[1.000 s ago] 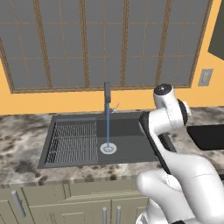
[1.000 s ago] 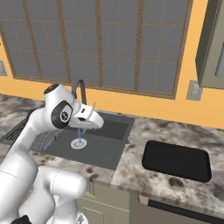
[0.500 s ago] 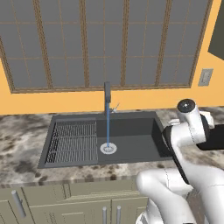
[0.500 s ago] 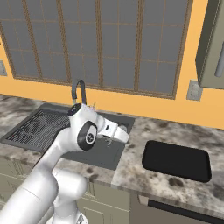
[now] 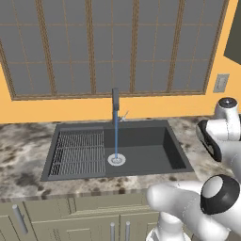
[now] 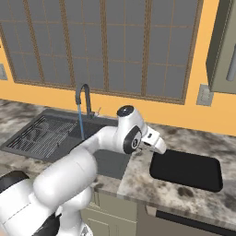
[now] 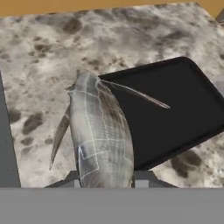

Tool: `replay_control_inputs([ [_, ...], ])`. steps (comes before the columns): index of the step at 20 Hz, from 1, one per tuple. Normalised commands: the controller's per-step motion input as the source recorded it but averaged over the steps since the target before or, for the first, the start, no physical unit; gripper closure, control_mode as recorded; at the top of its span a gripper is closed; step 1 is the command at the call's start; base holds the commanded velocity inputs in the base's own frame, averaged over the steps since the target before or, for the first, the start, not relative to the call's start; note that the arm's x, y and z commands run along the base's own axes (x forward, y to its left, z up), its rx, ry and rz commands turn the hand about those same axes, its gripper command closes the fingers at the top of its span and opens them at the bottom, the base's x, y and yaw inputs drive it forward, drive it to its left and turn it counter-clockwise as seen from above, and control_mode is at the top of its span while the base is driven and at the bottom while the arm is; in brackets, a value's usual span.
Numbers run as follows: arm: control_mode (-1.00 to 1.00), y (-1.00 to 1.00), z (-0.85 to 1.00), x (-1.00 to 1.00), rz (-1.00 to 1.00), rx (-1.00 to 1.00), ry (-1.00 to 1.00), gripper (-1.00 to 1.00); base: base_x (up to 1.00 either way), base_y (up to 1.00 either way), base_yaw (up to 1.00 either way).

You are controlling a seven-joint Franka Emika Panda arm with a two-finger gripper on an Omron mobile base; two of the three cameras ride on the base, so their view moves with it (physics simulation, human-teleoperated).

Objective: Take the fish out of the fridge, briefly rinse it in the sink, and place it on the tray next to the sink.

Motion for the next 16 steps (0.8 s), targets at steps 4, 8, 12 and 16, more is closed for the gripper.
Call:
replay_control_inputs([
  [4,-1.00,-0.86,0.00,0.71,-0.09,0.11,0.17,1.00,0.00,0.00,0.00],
  [8,-1.00,-1.00,-0.15,0.65,-0.12,0.18,0.16,1.00,0.00,0.00,0.00],
  [12,-1.00,-0.97,-0.71,0.12,-0.01,0.10,0.11,1.00,0.00,0.00,0.00],
  [16,-1.00,-0.76,-0.93,0.00,0.00,0.06,0.14,1.00,0.00,0.00,0.00],
])
